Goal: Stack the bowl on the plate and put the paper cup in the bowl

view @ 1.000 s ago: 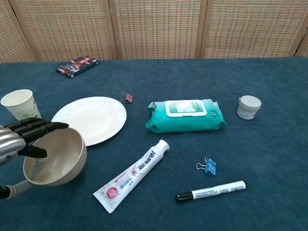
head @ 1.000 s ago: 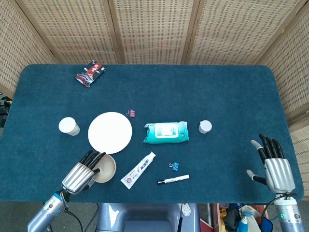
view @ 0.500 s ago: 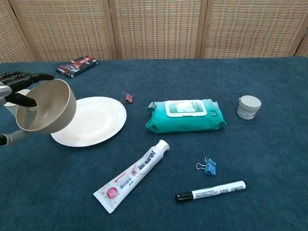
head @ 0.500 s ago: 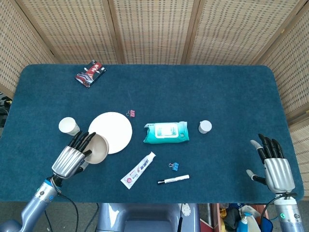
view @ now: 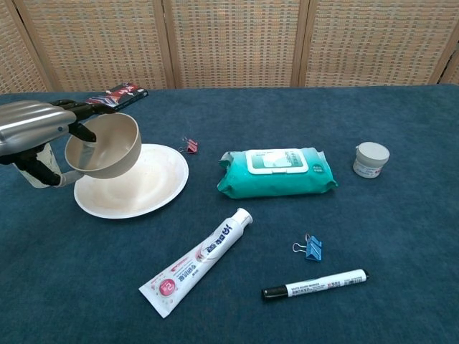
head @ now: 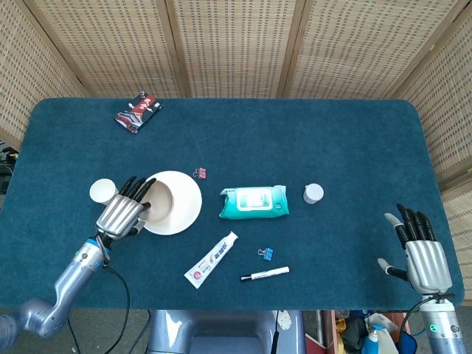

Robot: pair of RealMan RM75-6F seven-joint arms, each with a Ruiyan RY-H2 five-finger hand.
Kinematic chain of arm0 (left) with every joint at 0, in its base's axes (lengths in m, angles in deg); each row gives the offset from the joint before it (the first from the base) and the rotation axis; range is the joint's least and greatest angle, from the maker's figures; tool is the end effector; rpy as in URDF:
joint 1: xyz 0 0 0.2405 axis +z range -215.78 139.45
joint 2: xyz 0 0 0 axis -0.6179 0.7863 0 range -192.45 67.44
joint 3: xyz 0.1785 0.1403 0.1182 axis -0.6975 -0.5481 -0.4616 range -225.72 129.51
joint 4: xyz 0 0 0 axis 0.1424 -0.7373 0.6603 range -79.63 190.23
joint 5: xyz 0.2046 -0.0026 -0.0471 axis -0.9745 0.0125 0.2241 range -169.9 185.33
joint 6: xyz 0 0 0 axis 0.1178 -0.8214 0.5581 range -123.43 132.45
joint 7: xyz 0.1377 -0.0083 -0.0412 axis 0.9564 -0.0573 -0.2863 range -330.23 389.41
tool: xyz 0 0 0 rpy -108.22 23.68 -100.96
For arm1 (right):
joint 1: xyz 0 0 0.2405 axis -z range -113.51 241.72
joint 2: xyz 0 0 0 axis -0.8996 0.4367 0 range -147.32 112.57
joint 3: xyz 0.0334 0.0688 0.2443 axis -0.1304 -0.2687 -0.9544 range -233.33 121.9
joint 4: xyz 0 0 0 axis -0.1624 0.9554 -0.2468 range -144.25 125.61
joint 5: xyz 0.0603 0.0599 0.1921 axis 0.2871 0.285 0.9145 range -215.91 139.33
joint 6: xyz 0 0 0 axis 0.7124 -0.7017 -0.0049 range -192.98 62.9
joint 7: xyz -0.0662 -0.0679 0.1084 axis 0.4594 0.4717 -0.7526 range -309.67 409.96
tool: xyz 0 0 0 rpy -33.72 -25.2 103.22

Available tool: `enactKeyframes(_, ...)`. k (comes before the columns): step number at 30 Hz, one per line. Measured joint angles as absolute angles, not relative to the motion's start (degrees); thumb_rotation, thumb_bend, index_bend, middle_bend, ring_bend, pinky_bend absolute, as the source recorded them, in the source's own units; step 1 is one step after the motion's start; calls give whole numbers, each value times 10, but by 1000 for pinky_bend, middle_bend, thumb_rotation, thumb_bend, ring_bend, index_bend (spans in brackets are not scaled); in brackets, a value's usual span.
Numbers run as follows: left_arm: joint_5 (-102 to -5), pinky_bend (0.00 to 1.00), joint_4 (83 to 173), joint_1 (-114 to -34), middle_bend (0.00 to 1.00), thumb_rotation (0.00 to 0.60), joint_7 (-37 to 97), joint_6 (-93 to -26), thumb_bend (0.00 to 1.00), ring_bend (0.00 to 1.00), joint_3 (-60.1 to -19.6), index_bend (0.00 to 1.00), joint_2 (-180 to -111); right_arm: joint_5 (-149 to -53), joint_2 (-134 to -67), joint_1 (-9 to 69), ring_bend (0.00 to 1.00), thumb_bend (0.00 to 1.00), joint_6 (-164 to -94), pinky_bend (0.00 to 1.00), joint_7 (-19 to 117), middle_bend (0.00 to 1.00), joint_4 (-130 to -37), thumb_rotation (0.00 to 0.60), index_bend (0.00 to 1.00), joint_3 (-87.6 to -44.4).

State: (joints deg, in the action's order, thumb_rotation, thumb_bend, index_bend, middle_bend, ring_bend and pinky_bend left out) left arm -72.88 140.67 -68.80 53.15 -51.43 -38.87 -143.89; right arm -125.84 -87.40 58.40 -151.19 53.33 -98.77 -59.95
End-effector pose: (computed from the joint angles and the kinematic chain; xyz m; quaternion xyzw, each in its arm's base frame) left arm -0.2057 0.3106 0.0228 -0.7838 -0.2727 -0.3188 0.4579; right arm -0.3022 -0.1904 0.1349 0.5965 -0.3653 0.4098 0.5854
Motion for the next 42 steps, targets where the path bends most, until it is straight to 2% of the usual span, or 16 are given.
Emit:
enactKeyframes(15,-626,0,1383,-731,19,600,610,-477,405,0,-384,675,-1490,-1251,-867,587,0,134,-1517,0,511,0,-985,600,123,-605)
enactKeyframes(26,-595,0,1363,-756,19,600,634,-473,406,0,-386,665,-1506,-1251,-867,588,0,134,-1518,0,503,0,-983,600,123,-606)
enactKeyframes(29,-585,0,1358,-760,10,600,638,-471,389,0,-388,600,-1511,-1250,-867,588,0,134,-1518,0,502,0,-983,600,123,-606)
enactKeyframes(33,-575,0,1353,-764,0,600,649,-474,252,0,-391,431,-1516,-1246,-867,589,0,134,-1519,0,501,0,-981,600,123,-609)
enactKeyframes(37,-568,0,1355,-764,0,600,651,-485,167,0,-392,284,-1517,-1248,-868,590,0,134,-1522,0,500,0,-979,600,123,-609)
enactKeyframes(39,-568,0,1356,-765,0,600,651,-491,155,0,-392,244,-1516,-1250,-869,590,0,134,-1523,0,501,0,-979,600,123,-608)
enactKeyframes(42,-568,0,1360,-765,0,600,647,-497,155,0,-392,240,-1513,-1252,-869,589,0,134,-1523,0,503,0,-980,600,123,-607)
